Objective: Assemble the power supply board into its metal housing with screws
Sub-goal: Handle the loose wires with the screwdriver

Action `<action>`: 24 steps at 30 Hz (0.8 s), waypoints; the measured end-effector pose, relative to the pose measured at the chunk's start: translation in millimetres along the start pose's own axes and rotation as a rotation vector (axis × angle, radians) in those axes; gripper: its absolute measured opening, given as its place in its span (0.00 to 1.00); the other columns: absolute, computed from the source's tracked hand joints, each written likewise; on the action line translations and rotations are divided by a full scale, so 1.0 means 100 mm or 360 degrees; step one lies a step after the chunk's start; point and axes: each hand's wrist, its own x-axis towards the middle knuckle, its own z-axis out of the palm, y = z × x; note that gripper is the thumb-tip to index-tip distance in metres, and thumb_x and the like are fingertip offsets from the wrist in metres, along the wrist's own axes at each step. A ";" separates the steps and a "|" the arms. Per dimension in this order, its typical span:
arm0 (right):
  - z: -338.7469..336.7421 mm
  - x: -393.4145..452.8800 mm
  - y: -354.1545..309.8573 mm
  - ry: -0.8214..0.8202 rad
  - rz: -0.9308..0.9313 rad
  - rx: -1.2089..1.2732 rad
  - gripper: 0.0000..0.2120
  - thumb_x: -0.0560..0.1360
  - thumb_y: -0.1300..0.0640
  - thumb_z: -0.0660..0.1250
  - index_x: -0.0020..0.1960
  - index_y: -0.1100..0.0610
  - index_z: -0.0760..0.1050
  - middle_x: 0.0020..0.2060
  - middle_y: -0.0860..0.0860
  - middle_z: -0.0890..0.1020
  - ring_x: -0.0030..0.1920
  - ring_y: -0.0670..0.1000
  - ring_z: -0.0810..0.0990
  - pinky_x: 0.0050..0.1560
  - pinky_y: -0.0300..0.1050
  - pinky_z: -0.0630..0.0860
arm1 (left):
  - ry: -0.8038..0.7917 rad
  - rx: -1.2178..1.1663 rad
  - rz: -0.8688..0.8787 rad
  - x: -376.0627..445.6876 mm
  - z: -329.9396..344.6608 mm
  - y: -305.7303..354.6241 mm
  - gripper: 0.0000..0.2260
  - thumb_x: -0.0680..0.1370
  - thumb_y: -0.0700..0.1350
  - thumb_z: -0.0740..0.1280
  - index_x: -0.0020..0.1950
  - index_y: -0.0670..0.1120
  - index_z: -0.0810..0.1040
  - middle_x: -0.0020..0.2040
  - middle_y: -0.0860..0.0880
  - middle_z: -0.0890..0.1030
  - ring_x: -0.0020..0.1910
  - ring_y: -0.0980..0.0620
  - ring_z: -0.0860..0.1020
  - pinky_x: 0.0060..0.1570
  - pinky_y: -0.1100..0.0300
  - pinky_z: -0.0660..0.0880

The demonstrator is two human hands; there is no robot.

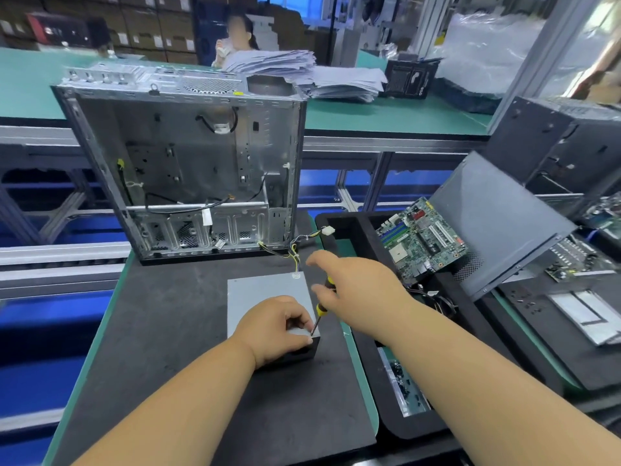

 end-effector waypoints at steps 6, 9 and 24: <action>-0.01 -0.01 0.01 -0.0069 0.0129 0.0089 0.11 0.80 0.48 0.57 0.59 0.49 0.71 0.49 0.48 0.79 0.47 0.54 0.76 0.42 0.48 0.73 | -0.0002 -0.0015 -0.0010 -0.01 0.00 0.01 0.09 0.66 0.49 0.76 0.37 0.61 0.79 0.41 0.55 0.79 0.42 0.58 0.76 0.46 0.57 0.76; -0.05 0.00 0.01 -0.0090 0.0023 0.0119 0.15 0.79 0.50 0.61 0.65 0.49 0.67 0.46 0.48 0.77 0.45 0.53 0.75 0.41 0.49 0.73 | 0.0001 -0.0017 -0.0025 -0.01 0.00 0.01 0.08 0.66 0.49 0.76 0.37 0.61 0.79 0.41 0.55 0.79 0.42 0.58 0.76 0.46 0.58 0.76; -0.01 -0.01 0.02 -0.0106 0.0089 -0.0041 0.16 0.79 0.36 0.58 0.57 0.46 0.72 0.42 0.46 0.83 0.46 0.51 0.78 0.43 0.46 0.76 | 0.0004 0.0005 -0.0040 -0.01 0.00 0.01 0.10 0.66 0.49 0.76 0.37 0.63 0.78 0.43 0.56 0.79 0.43 0.60 0.75 0.47 0.58 0.75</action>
